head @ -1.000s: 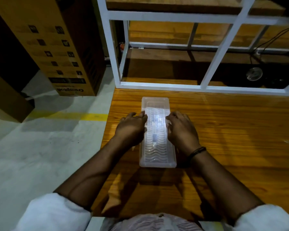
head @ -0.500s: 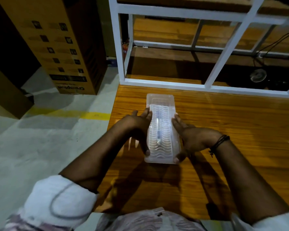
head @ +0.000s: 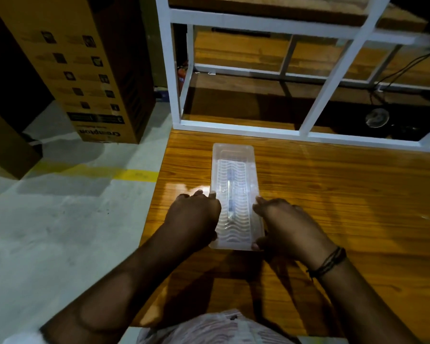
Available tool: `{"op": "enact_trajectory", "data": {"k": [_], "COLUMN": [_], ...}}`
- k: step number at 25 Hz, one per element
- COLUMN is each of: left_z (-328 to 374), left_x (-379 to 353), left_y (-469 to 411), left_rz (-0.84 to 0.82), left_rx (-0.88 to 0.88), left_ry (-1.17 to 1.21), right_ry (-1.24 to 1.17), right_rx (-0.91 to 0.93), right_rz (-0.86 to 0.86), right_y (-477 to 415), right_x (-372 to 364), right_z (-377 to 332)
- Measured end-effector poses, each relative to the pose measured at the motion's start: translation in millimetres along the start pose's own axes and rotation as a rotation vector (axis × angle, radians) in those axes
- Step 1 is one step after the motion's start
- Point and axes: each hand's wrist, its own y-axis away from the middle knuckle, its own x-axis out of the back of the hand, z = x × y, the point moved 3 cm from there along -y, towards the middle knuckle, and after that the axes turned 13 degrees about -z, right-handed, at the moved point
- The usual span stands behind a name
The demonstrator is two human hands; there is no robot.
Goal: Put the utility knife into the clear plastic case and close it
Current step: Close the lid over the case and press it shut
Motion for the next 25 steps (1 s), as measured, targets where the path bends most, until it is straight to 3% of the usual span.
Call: {"op": "enact_trajectory", "data": {"k": [5, 19, 25], "left_z": [-1.2, 7.6, 3.3], "left_x": [-2.0, -3.4, -6.4], "left_y": [6.0, -5.2, -0.6], "left_rz": [-0.092, -0.055, -0.045], "left_rx": [-0.042, -0.001, -0.043], "left_ry": [-0.026, -0.114, -0.013], "right_ry": [0.012, -0.001, -0.036], "right_rx": [0.018, 0.019, 0.031], "right_rz": [0.058, 0.052, 0.026], "right_y": [13.1, 10.4, 14.8], "right_x": [-2.2, 0.9, -5.7], "right_z": [-8.7, -12.2, -13.5]}}
